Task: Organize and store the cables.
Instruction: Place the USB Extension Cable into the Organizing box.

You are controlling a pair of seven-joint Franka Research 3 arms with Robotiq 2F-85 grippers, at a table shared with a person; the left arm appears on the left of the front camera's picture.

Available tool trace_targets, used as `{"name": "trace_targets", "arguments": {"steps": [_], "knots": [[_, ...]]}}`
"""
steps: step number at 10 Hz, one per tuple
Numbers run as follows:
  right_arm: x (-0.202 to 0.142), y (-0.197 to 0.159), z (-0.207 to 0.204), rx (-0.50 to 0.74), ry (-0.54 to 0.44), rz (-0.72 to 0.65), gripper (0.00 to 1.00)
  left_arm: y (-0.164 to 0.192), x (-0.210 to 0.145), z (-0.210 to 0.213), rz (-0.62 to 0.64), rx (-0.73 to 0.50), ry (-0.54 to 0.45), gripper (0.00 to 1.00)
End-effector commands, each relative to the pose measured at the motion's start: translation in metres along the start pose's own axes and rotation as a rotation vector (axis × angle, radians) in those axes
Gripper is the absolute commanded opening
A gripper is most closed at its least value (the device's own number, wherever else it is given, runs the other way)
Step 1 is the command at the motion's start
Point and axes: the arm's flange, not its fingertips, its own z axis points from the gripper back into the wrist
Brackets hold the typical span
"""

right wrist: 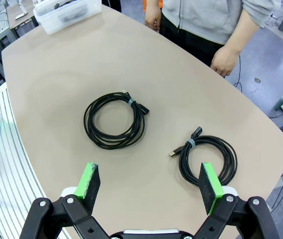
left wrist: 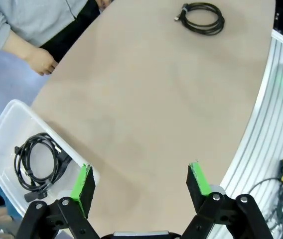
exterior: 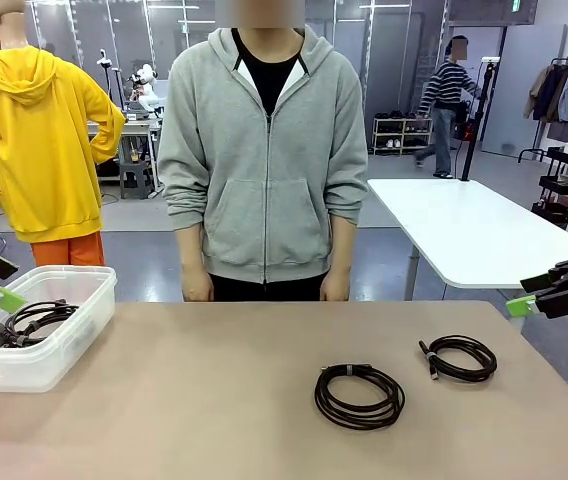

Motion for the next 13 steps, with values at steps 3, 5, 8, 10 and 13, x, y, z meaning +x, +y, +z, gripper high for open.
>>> {"name": "trace_targets", "arguments": {"steps": [3, 5, 8, 10, 13], "knots": [[-0.0032, 0.0016, 0.0015, 0.009, 0.0, 0.02, 1.0, 0.0086, 0.0019, 0.0036, 0.003, -0.021, 0.029, 0.94], [-0.0032, 0.0016, 0.0015, 0.009, 0.0, 0.02, 1.0, 0.0086, 0.0019, 0.0036, 0.003, -0.021, 0.029, 0.94], [-0.0032, 0.0016, 0.0015, 0.009, 0.0, 0.02, 1.0, 0.0086, 0.0019, 0.0036, 0.003, -0.021, 0.029, 0.94], [-0.0032, 0.0016, 0.0015, 0.009, 0.0, 0.02, 1.0, 0.0086, 0.0019, 0.0036, 0.003, -0.021, 0.029, 0.94], [-0.0032, 0.0016, 0.0015, 0.009, 0.0, 0.02, 1.0, 0.0086, 0.0019, 0.0036, 0.003, -0.021, 0.029, 0.94]]}}
